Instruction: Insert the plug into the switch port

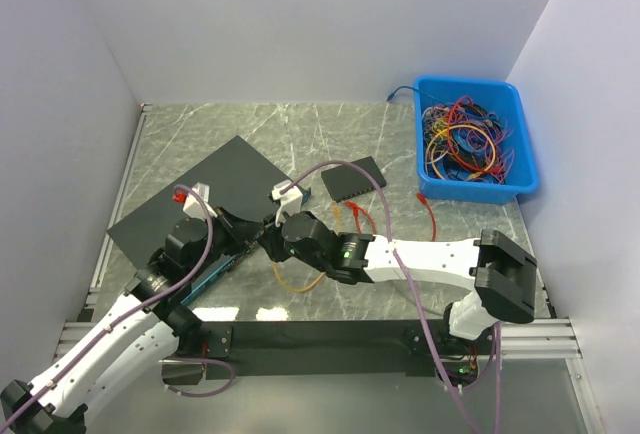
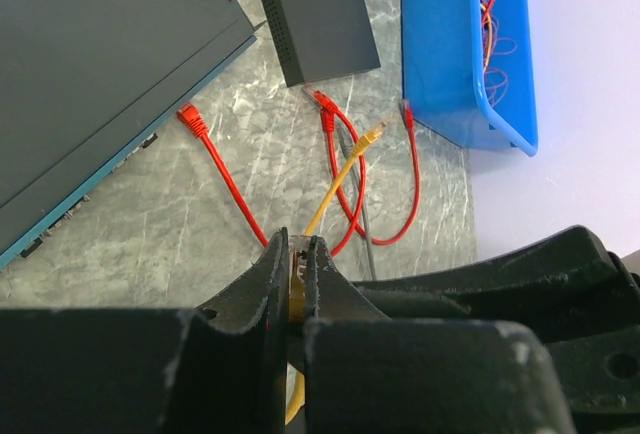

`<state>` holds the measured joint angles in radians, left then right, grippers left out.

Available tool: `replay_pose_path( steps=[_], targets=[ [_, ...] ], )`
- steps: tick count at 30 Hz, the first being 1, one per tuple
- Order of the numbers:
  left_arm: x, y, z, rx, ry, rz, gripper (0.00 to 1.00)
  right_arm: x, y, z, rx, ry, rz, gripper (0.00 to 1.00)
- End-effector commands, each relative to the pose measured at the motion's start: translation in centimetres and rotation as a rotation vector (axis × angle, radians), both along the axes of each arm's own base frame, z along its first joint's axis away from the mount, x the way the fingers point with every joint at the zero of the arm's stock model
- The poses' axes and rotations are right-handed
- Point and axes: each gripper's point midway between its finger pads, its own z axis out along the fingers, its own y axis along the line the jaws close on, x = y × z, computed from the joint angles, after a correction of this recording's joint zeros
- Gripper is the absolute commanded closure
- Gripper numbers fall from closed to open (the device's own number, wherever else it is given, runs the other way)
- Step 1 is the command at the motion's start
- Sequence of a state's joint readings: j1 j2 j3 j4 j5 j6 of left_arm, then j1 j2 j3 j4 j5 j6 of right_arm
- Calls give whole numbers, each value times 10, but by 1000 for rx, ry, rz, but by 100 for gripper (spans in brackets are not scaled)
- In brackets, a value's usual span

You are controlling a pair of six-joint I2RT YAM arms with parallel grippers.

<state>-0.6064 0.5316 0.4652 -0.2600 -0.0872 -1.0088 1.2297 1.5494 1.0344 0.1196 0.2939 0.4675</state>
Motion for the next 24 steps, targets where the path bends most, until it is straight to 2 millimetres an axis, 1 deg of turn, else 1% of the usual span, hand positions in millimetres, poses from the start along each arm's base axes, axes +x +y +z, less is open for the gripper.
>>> replay_pose_path(
  steps=[1,2,3,5,6,7,9,10,11,12,13,14,15,16,17,18,20,21,23,24],
  targets=[
    [2,1,15,-24,-37,10,99,11,9,23,71,-13,-30,75],
    [2,0,14,-25,-35,10,99,11,8,21,69,-10,-33,79],
    [2,1,15,-25,-36,10,99,12,7,21,71,-10,-40,86],
    [1,1,15,-22,-36,8,99,13,5,21,78,-11,-48,97],
    [1,1,16,-16,-43,7,99,12,4,20,75,-10,-50,100],
    [2,6,11,8,-31,26,96,12,3,20,76,-11,-50,100],
    [3,14,16,45,-36,53,84,11,2,19,76,-11,-45,100],
    [3,20,15,68,-34,75,70,10,1,15,71,-7,-44,100],
    [4,31,17,104,-31,120,63,9,0,13,70,-5,-40,100],
    [5,36,16,135,-31,135,52,8,0,9,66,0,-36,100],
    [5,40,16,155,-34,148,47,7,0,8,73,4,-32,100],
    [7,49,16,190,-28,188,42,5,-2,-1,61,12,-29,100],
    [7,54,15,205,-21,211,35,0,0,-7,58,26,-11,100],
    [9,57,15,216,-15,231,22,-2,-1,-14,55,34,-4,100],
    [11,61,15,226,-14,252,17,-8,2,-19,52,44,14,100],
    [14,68,13,238,3,299,9,-13,6,-27,42,59,32,100],
    [18,75,14,242,4,351,4,-22,13,-35,26,64,57,100],
    [21,84,14,248,2,402,2,-34,18,-39,14,63,91,100],
    [24,93,15,245,-3,454,1,-44,28,-45,1,55,130,100],
    [25,103,17,242,-9,500,1,-57,35,-54,-17,56,171,100]
  ],
)
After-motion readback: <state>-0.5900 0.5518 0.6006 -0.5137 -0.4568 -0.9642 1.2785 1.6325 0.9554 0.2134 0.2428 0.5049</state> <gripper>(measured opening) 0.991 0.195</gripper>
